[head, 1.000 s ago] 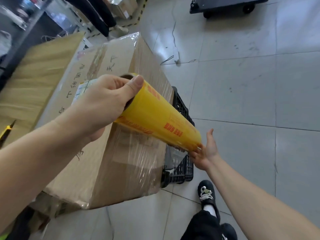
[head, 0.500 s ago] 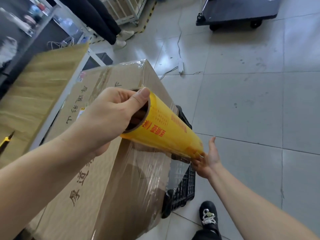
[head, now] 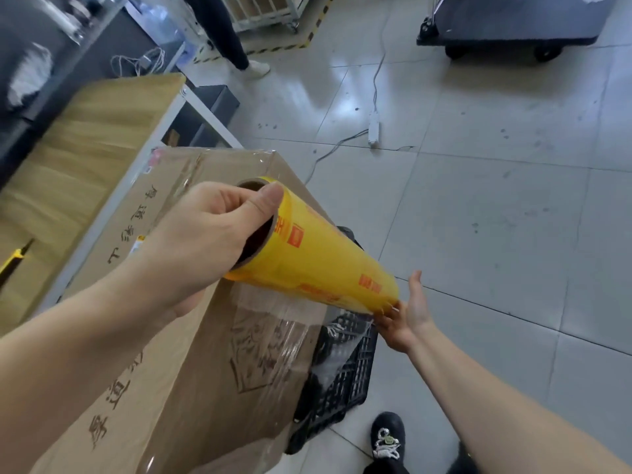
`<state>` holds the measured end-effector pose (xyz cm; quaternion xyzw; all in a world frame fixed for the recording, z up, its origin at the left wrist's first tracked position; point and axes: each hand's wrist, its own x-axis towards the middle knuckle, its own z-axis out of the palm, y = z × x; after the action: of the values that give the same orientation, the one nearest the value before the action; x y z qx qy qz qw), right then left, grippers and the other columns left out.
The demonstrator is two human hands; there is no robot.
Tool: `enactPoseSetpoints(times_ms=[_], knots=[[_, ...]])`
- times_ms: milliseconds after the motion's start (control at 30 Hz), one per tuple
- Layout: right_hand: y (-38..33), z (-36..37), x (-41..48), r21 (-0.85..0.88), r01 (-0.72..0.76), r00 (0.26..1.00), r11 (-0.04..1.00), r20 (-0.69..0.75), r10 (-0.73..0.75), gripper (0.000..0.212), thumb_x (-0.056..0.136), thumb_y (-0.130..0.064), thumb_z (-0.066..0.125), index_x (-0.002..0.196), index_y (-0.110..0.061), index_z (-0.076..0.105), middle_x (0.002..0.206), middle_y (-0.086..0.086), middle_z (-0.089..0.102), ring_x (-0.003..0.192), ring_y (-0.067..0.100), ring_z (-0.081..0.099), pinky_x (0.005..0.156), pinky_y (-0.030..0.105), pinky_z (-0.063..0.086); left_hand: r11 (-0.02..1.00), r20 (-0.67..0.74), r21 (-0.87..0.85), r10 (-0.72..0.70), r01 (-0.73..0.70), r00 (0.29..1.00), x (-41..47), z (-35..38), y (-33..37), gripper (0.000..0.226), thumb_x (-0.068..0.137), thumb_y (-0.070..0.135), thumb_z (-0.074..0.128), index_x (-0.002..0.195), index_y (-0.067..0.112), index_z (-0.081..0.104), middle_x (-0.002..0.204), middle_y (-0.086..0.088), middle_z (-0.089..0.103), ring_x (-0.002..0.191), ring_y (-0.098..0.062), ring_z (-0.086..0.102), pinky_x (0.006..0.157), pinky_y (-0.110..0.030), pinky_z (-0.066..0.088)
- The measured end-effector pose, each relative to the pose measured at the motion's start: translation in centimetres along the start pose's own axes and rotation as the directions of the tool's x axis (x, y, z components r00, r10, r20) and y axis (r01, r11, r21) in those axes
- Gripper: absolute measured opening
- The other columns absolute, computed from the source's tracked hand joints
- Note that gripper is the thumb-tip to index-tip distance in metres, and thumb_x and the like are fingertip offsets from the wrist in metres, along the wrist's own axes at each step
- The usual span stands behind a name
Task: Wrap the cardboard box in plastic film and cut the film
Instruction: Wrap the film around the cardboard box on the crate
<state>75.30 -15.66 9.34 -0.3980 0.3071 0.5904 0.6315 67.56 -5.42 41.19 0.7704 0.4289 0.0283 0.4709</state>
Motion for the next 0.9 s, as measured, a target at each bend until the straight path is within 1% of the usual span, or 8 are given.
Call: enactPoseSetpoints(times_ms=[100,200,367,467,533,600,633,900], knots=[[-1.4,0.2,0.3,0.006,-0.018,1.000,1.000,-0.009,0.018,0.092,0.064,-0.092,0.038,0.101,-0.011,0.062,0.062,0.005,0.058,0.056,0.018,0.053,0.066,0.025,0.040,0.998,-0.050,0.012,-0.059,0.060,0.997,1.2,-0.2,0.7,0.055,0.075,0.043,0.053,0.088,-0.008,0.067,0.089,-0.024,0.072,0.084,-0.031,0.071,0.075,-0.036,0.062],[-2.8,0.8,0.2,0.001,-0.038,0.999,0.999,0.001,0.038,0.089,0.070,-0.089,0.036,0.105,-0.011,0.062,0.060,0.005,0.061,0.051,0.017,0.058,0.049,0.021,0.047,0.995,-0.108,0.004,-0.094,0.095,0.990,2.3,-0.1,1.2,0.040,0.082,0.040,0.054,0.080,0.005,0.072,0.083,-0.015,0.075,0.082,-0.026,0.073,0.077,-0.036,0.058],[-4.6,1.3,0.3,-0.027,-0.071,0.996,0.997,0.055,0.072,0.079,0.079,-0.083,0.029,0.101,-0.012,0.058,0.042,0.004,0.055,0.028,0.013,0.049,0.029,0.014,0.036,0.992,-0.127,0.007,-0.121,0.123,0.984,3.7,0.4,2.0,0.038,0.094,0.032,0.050,0.082,0.002,0.071,0.083,-0.013,0.075,0.078,-0.022,0.073,0.075,-0.032,0.056],[-5.4,1.7,0.7,-0.035,-0.098,0.994,0.995,0.052,0.100,0.085,0.078,-0.083,0.029,0.113,-0.012,0.057,0.045,0.005,0.057,0.029,0.014,0.051,0.030,0.016,0.038,0.992,-0.143,-0.001,-0.126,0.127,0.982,4.1,0.6,2.4,0.037,0.095,0.029,0.050,0.079,0.003,0.071,0.082,-0.013,0.075,0.074,-0.021,0.073,0.070,-0.030,0.059],[-5.5,2.0,1.2,-0.064,-0.128,0.988,0.990,0.075,0.133,0.095,0.073,-0.088,0.031,0.118,-0.008,0.058,0.064,0.011,0.069,0.048,0.018,0.065,0.043,0.025,0.053,0.991,-0.147,-0.015,-0.131,0.131,0.980,4.1,0.6,2.5,0.038,0.094,0.028,0.050,0.079,0.001,0.072,0.082,-0.016,0.075,0.078,-0.026,0.073,0.071,-0.031,0.062],[-5.6,2.7,1.2,-0.129,-0.140,0.986,0.982,0.070,0.150,0.106,0.065,-0.092,0.034,0.125,-0.008,0.058,0.095,0.014,0.072,0.076,0.024,0.072,0.064,0.035,0.058,0.993,-0.144,-0.030,-0.121,0.118,0.982,3.9,0.7,2.7,0.038,0.089,0.030,0.052,0.078,0.002,0.074,0.082,-0.017,0.076,0.081,-0.031,0.073,0.077,-0.037,0.061],[-5.7,3.0,1.1,-0.151,-0.146,0.987,0.978,0.049,0.155,0.106,0.065,-0.092,0.034,0.126,-0.009,0.058,0.098,0.012,0.071,0.075,0.023,0.070,0.061,0.033,0.057,0.994,-0.147,-0.027,-0.108,0.106,0.983,3.8,0.8,2.8,0.039,0.086,0.033,0.053,0.080,0.001,0.074,0.083,-0.019,0.075,0.083,-0.033,0.073,0.081,-0.043,0.060],[-5.7,4.2,2.2,-0.145,-0.149,0.988,0.978,0.029,0.155,0.095,0.074,-0.087,0.032,0.124,-0.010,0.057,0.072,0.003,0.063,0.044,0.012,0.056,0.038,0.017,0.042,0.994,-0.134,0.083,-0.056,0.068,0.989,4.0,1.0,2.5,0.088,0.075,0.062,0.058,0.088,-0.025,0.052,0.087,-0.053,0.050,0.080,-0.067,0.052,0.077,-0.080,0.039]])
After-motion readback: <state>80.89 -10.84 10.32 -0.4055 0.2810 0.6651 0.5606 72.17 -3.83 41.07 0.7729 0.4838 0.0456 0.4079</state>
